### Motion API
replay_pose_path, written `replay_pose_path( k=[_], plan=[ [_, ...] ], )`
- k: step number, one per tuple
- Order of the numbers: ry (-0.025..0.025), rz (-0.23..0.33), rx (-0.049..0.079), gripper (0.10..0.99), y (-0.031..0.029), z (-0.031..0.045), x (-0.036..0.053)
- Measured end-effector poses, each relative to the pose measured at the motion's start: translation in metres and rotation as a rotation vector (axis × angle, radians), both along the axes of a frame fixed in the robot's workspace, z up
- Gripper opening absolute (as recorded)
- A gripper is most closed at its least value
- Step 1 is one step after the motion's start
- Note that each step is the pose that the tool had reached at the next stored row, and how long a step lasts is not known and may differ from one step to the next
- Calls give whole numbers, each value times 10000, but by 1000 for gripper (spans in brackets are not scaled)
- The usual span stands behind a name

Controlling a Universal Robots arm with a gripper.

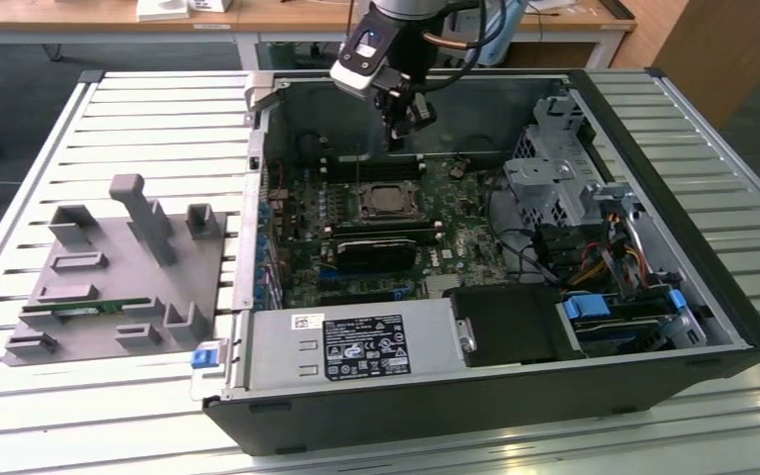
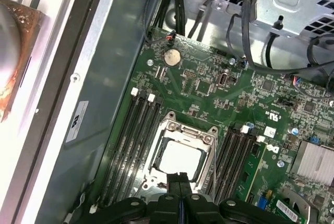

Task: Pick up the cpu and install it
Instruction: 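Install the first cpu locking lever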

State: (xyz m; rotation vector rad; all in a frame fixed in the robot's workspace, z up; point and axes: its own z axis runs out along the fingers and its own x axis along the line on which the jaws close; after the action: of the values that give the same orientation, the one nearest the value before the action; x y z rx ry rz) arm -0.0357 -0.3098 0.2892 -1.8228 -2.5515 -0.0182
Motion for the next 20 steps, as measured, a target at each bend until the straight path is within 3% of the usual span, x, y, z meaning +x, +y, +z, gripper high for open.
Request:
replay_pose_path(
  k=[20],
  plan=[
    [0,674,0,106,0,0,0]
  ],
)
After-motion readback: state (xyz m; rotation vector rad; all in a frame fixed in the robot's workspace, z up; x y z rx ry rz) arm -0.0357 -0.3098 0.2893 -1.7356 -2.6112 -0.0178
